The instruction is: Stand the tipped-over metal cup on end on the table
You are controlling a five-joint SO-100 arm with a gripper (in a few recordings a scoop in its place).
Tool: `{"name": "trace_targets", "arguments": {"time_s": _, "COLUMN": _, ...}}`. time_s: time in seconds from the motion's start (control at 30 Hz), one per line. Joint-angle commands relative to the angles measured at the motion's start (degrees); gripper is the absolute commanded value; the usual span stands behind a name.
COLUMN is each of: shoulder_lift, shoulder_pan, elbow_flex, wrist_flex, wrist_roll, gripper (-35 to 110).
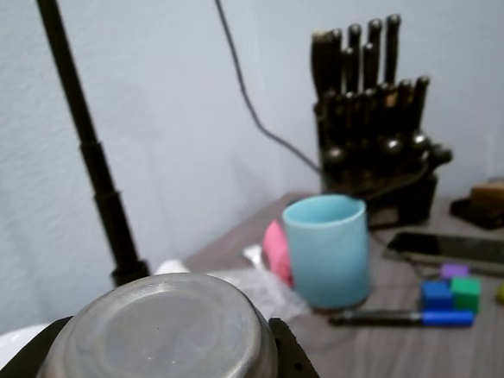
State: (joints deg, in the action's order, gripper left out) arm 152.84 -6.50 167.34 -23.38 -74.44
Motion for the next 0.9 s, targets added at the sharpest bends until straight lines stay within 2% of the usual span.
{"name": "trace_targets", "arguments": {"time_s": 0.0, "shoulder_lift": -15.6, "shoulder_pan": -0.9, "elbow_flex": -5.0, "wrist_flex": -12.6, "wrist_roll": -1.2, "gripper": 0}}
{"name": "trace_targets", "arguments": {"time_s": 0.23, "shoulder_lift": -42.2, "shoulder_pan": -3.9, "elbow_flex": -10.8, "wrist_flex": -34.5, "wrist_roll": -2.7, "gripper": 0}}
{"name": "trace_targets", "arguments": {"time_s": 0.47, "shoulder_lift": -54.8, "shoulder_pan": -4.7, "elbow_flex": -12.4, "wrist_flex": -44.6, "wrist_roll": -3.0, "gripper": 0}}
{"name": "trace_targets", "arguments": {"time_s": 0.73, "shoulder_lift": -80.9, "shoulder_pan": -5.7, "elbow_flex": -18.2, "wrist_flex": -67.9, "wrist_roll": -5.7, "gripper": 0}}
{"name": "trace_targets", "arguments": {"time_s": 0.87, "shoulder_lift": -87.0, "shoulder_pan": -4.7, "elbow_flex": -18.5, "wrist_flex": -73.0, "wrist_roll": -5.7, "gripper": 0}}
